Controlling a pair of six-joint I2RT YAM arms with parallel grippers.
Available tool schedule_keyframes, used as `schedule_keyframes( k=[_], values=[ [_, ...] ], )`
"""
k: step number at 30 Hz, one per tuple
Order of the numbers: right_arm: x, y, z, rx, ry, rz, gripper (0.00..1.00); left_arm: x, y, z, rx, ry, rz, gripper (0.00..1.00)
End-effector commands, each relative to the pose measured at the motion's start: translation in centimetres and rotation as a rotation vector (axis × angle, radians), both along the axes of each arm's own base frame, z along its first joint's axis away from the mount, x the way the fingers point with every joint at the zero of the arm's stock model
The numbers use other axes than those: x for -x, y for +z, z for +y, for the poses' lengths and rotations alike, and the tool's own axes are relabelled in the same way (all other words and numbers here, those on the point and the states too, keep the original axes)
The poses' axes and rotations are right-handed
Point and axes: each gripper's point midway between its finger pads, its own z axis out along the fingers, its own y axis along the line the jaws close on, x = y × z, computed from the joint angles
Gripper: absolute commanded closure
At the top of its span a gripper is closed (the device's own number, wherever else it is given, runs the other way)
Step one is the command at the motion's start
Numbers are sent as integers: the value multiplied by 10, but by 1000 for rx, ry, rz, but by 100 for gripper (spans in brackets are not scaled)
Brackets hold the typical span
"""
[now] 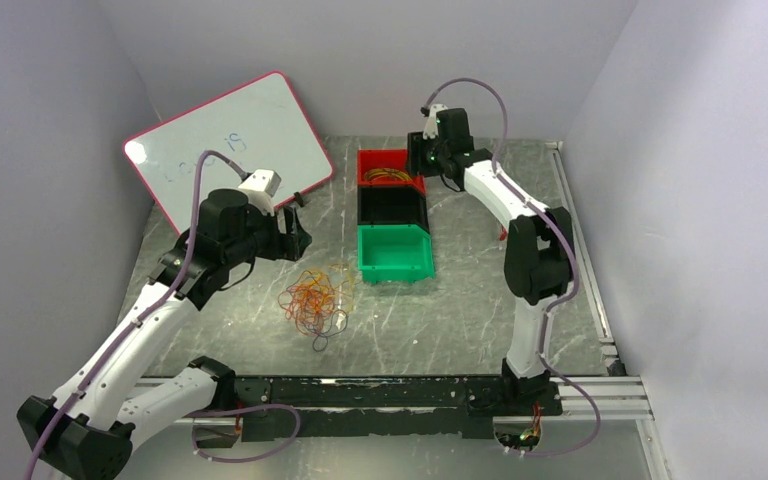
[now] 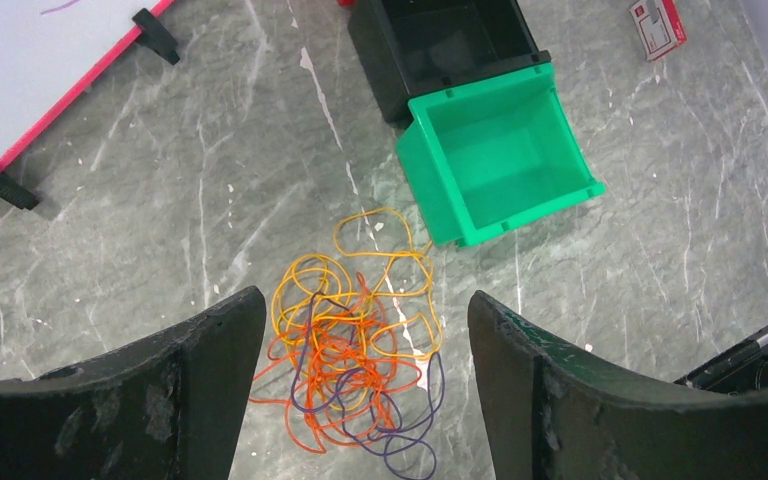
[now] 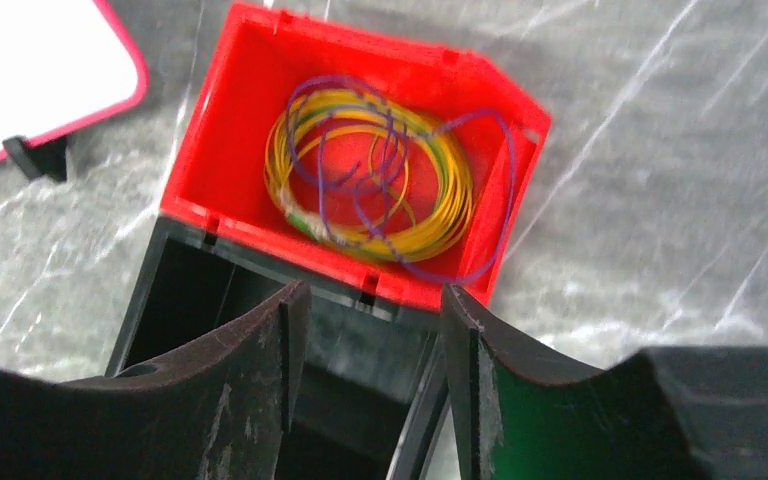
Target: Untangle the cables
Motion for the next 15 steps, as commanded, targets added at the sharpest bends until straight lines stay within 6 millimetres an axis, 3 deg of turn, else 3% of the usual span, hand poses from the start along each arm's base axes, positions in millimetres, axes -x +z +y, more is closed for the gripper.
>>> schedule_keyframes(
  k=[1,5,8,15],
  values=[
    [21,38,-1,-62,-13,-58,46,-2,-9,-3,15,6,19,21],
    [55,48,-5,-69,-27,-53,47,-3,-14,-7,32,2,36,21],
    [86,53,4,-83,-7,-47,48,-3,-19,-9,54,16,51,21],
    [175,67,52,-101,111,-50,49,2,-36,-3,103,104,114,21]
  ],
)
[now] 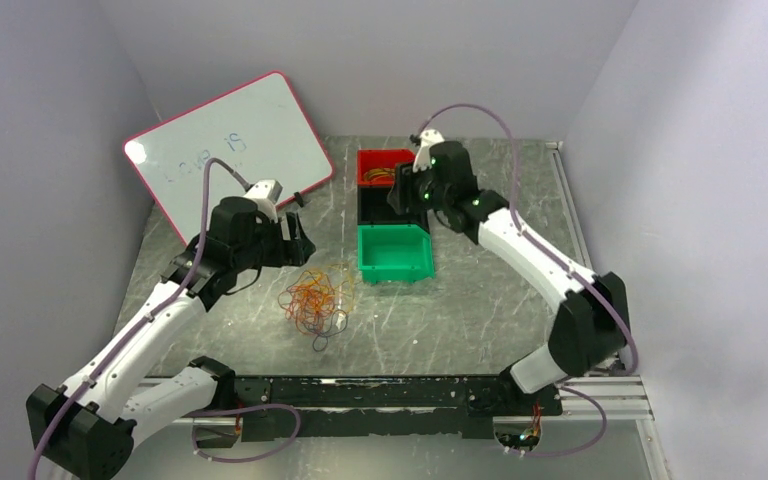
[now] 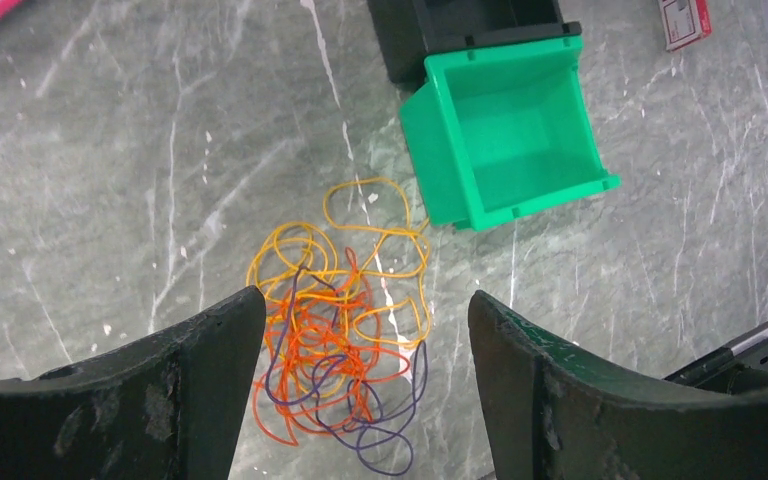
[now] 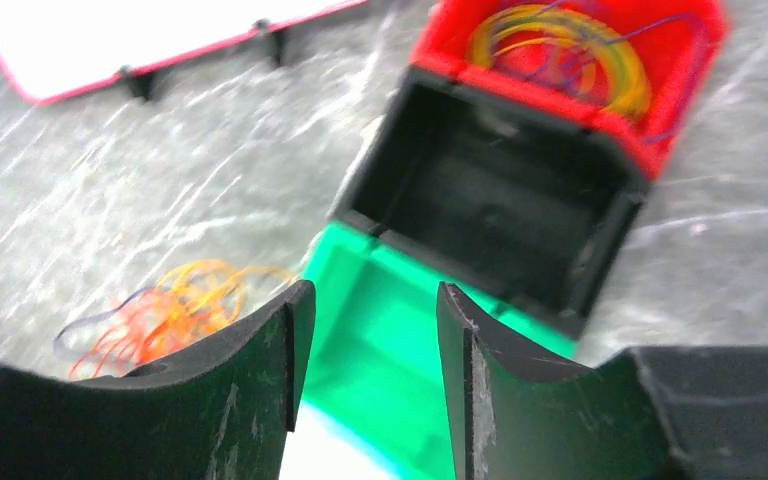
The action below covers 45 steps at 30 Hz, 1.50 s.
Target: Untangle the cables
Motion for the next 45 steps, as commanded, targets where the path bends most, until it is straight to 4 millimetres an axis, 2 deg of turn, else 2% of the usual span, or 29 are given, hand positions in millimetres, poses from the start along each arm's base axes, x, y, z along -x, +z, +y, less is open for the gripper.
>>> schedule_keyframes(
  k=[1,6,7,12,16,18,26,35,45],
  values=[
    [54,9,27,-43,52,-1,49,3,-5,2,61,69,21,21],
    [112,-5,51,-116,80,51,51,15,-25,9,82,105,51,21],
    [125,-17,54,-122,69,78,51,18,-30,8,87,101,61,21],
    [189,-47,87,-189,73,173,51,30,-58,9,90,102,129,23],
    [233,-74,119,-204,52,206,50,36,-62,13,116,128,108,23],
    [245,-87,129,-230,26,225,50,37,-59,12,133,121,90,23],
    [244,-116,142,-334,-108,253,51,36,-44,4,126,46,51,24],
    [239,-146,159,-342,-115,316,58,37,-30,7,134,54,21,23],
    [226,-161,164,-309,-128,316,64,37,-26,6,136,47,17,24]
  ],
)
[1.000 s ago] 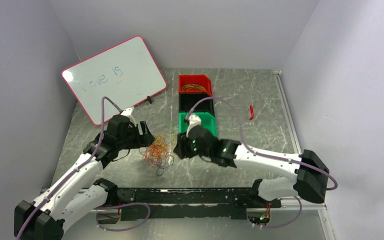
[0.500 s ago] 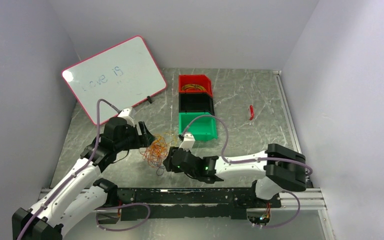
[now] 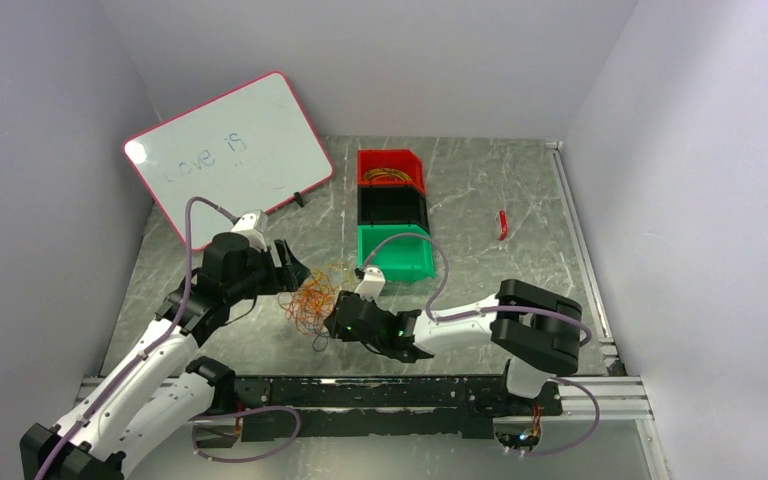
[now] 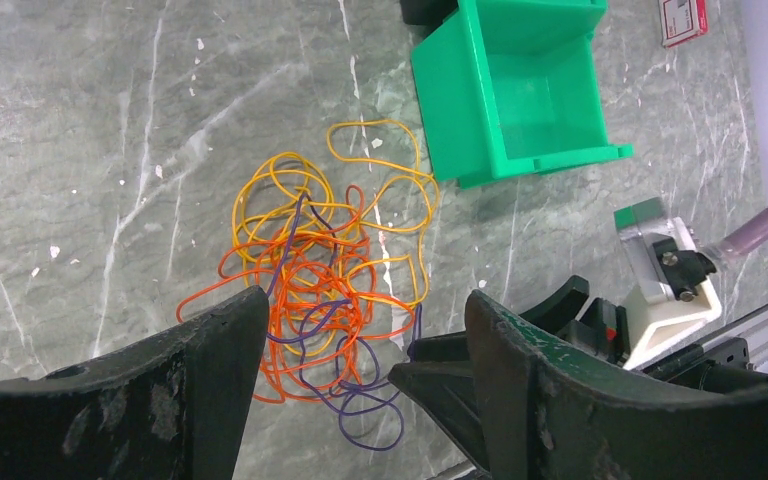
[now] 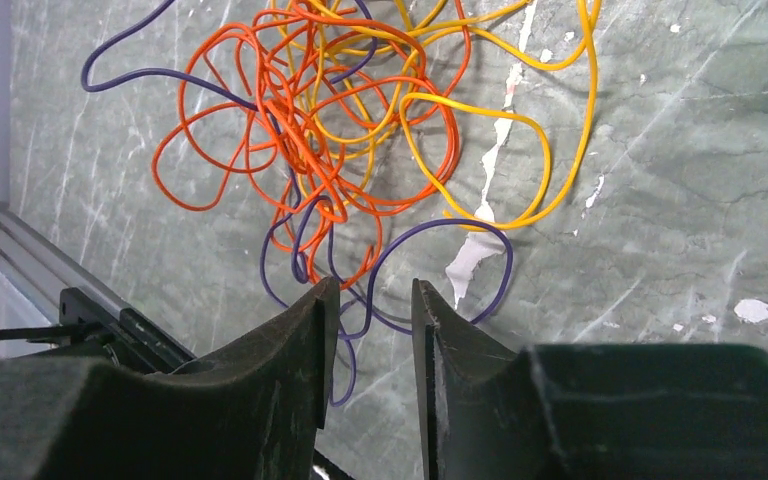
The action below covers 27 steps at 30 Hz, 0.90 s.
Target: Untangle the cables
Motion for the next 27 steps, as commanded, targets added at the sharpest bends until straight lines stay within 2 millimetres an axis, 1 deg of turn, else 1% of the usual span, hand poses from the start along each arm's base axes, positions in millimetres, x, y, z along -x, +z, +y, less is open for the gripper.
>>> schedule_keyframes(
  k=[1,6,11,15,17,22,25,27],
  values=[
    [-12,6,9,-25,-25,-17,65,0,19,-6,20,-33,-36,24],
    [-18,1,9,-22,-26,-18,70,-2,22,-4,7,-26,-42,24],
    [-24,2,15,2,-4,-49,80,-2,22,0,-6,-14,-43,23],
    [-27,3,17,13,7,-66,84,-3,25,0,-7,-12,-51,23],
    [-27,4,17,17,10,-74,87,-4,25,1,-13,-10,-54,23],
    [-32,12,11,51,7,-115,93,-7,27,4,-34,0,-64,23],
    [-36,22,6,68,6,-154,98,-8,30,5,-42,3,-74,23],
    [-37,34,6,70,29,-188,100,-9,32,5,-42,-1,-82,22]
  ],
)
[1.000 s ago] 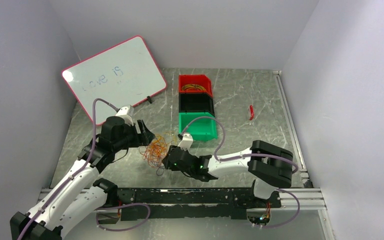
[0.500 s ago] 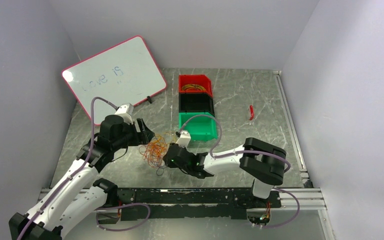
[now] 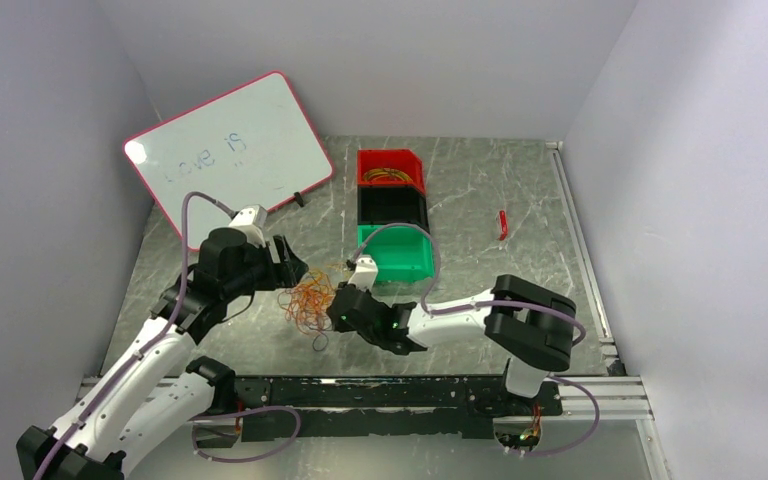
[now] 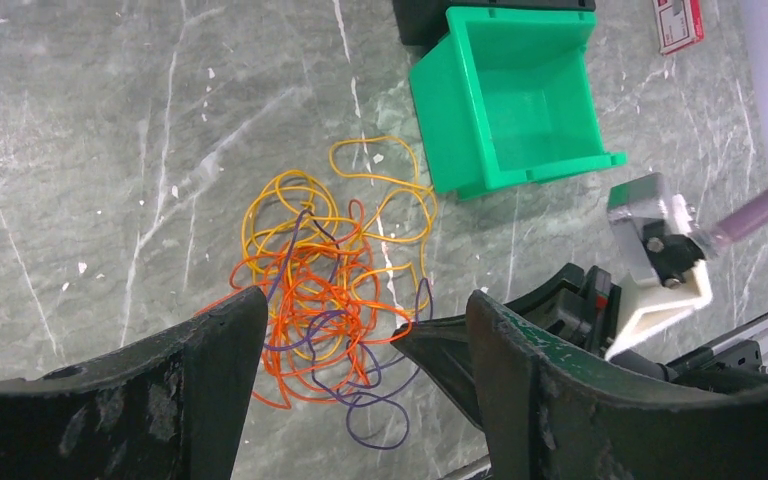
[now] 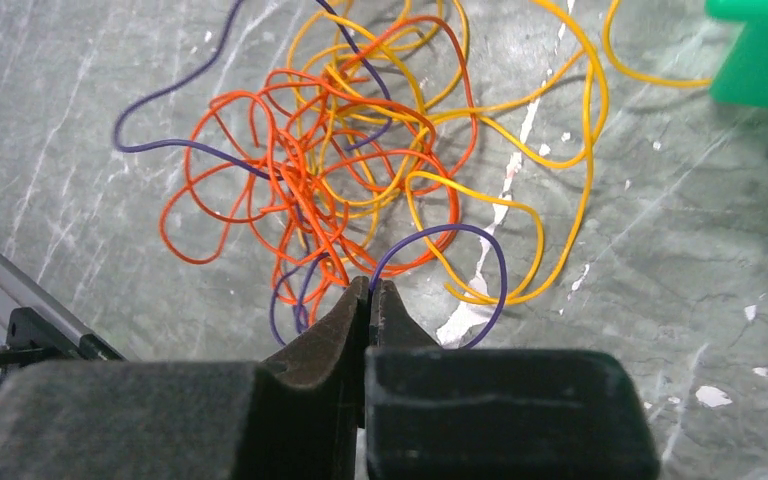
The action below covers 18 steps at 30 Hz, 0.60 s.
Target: Untangle the cables
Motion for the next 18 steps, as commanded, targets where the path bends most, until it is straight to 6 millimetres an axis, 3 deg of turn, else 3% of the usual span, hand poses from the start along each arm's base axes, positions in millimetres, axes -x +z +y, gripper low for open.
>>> schedule_keyframes(
  k=[1,9,15,18],
  values=[
    [-13,40,2,-9,21,-115,100,-6,19,1,-9,-1,-58,23],
    [-15,93,12,-1,193,-205,100,-6,44,2,8,-14,-160,21],
    [-38,124,15,-61,267,-188,100,-3,68,9,32,5,-265,17],
    [-56,150,21,-93,290,-213,100,0,79,11,58,8,-327,15]
  ],
)
